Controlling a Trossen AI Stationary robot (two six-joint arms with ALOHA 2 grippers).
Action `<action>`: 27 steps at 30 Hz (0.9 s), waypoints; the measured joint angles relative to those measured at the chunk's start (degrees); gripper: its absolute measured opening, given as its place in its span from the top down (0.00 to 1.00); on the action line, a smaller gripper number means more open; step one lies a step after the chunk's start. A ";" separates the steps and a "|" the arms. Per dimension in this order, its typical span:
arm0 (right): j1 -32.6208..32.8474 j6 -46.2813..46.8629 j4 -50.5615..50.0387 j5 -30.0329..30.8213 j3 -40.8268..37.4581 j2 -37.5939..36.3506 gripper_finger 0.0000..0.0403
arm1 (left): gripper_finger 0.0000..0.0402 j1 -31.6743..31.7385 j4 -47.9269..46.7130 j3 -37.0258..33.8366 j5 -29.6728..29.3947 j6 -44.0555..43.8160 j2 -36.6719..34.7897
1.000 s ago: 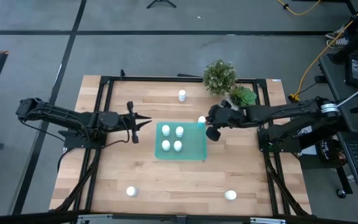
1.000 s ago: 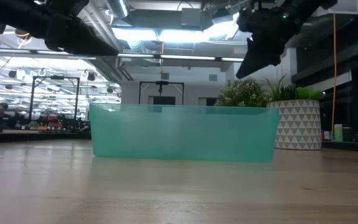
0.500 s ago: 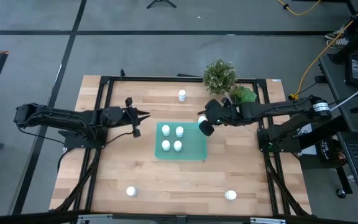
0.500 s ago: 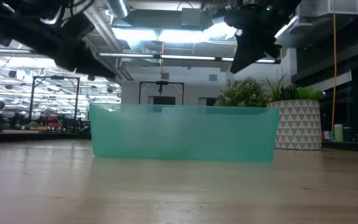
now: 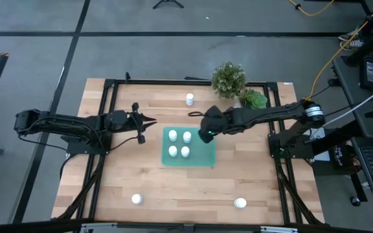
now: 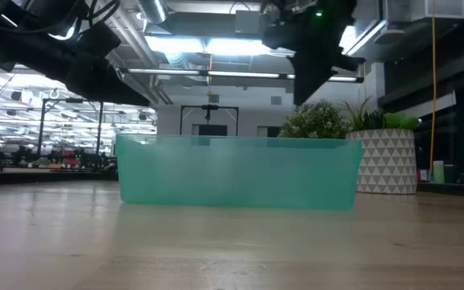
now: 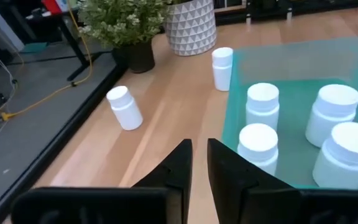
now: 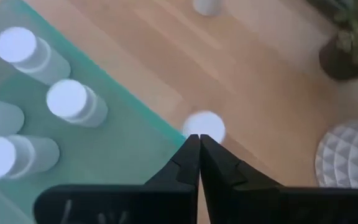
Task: Pick and place pill bottles into a basket
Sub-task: Put the white pill bottle into the blue bin
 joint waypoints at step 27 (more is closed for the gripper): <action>-3.48 13.08 -7.60 -3.24 6.24 3.94 0.33 | 0.89 0.00 -0.28 0.00 0.36 -1.02 -0.01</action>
